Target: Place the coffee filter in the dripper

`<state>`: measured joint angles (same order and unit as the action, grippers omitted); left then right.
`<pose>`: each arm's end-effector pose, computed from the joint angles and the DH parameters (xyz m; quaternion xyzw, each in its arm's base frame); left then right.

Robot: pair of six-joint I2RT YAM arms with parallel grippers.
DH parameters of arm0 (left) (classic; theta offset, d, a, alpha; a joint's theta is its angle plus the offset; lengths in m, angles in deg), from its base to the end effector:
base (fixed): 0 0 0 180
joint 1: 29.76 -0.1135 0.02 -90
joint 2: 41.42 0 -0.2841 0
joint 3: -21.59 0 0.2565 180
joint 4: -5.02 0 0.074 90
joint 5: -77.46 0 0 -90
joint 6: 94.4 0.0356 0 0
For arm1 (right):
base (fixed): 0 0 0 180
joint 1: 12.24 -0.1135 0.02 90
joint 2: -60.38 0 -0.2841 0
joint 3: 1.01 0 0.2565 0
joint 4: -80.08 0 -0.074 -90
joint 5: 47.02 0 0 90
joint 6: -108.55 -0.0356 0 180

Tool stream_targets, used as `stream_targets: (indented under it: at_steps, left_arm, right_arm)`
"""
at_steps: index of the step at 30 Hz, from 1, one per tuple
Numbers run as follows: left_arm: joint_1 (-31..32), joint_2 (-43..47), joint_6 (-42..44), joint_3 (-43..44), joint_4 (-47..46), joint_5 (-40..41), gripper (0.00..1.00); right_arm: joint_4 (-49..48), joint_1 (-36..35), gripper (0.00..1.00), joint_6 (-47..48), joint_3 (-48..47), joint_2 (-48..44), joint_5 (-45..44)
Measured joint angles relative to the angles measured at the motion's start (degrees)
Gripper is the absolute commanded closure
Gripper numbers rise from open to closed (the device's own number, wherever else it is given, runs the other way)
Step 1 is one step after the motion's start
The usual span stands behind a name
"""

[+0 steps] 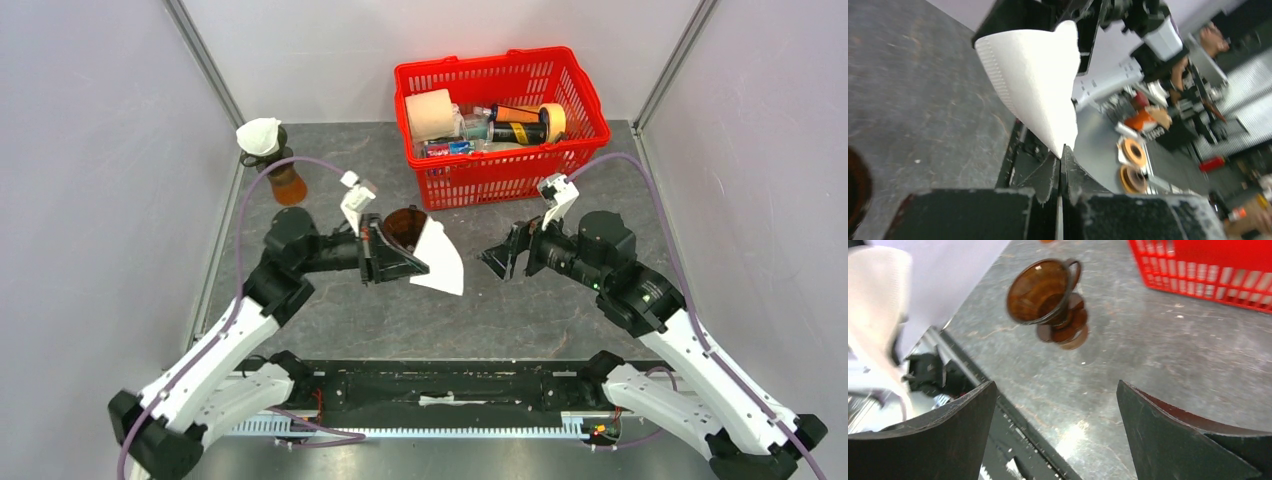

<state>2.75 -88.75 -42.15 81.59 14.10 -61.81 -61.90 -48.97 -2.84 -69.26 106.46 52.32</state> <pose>0.1329 -0.1167 0.3847 0.2751 0.6355 -0.6147 0.3777 0.1291 0.1036 0.3851 -0.1548 0.7815 0.3486 0.4937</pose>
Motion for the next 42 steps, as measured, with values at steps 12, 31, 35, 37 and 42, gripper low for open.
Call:
stream_targets:
  at_steps: [12,31,35,37,42]
  left_arm:
    - [4.3,-7.7,10.5,-0.5,-5.7,-10.9,0.98]
    - [4.9,-10.3,13.8,-0.5,-6.3,-9.9,0.98]
    - [4.9,-10.4,13.9,-0.5,-6.3,-9.7,0.98]
    - [4.9,-10.4,13.9,-0.5,-6.3,-9.7,0.98]
    - [4.9,-10.4,14.3,-0.5,-6.3,-9.6,0.98]
  right_arm:
    - [-3.0,0.0,0.03,2.0,5.5,-8.3,16.4]
    - [-9.6,0.0,0.03,2.3,5.6,-3.1,29.1]
    - [-12.3,0.0,0.03,0.7,5.6,-2.5,29.8]
    - [-13.6,0.0,0.03,-0.2,5.6,-1.5,29.7]
    - [-13.6,0.0,0.05,-1.5,5.6,2.3,29.0]
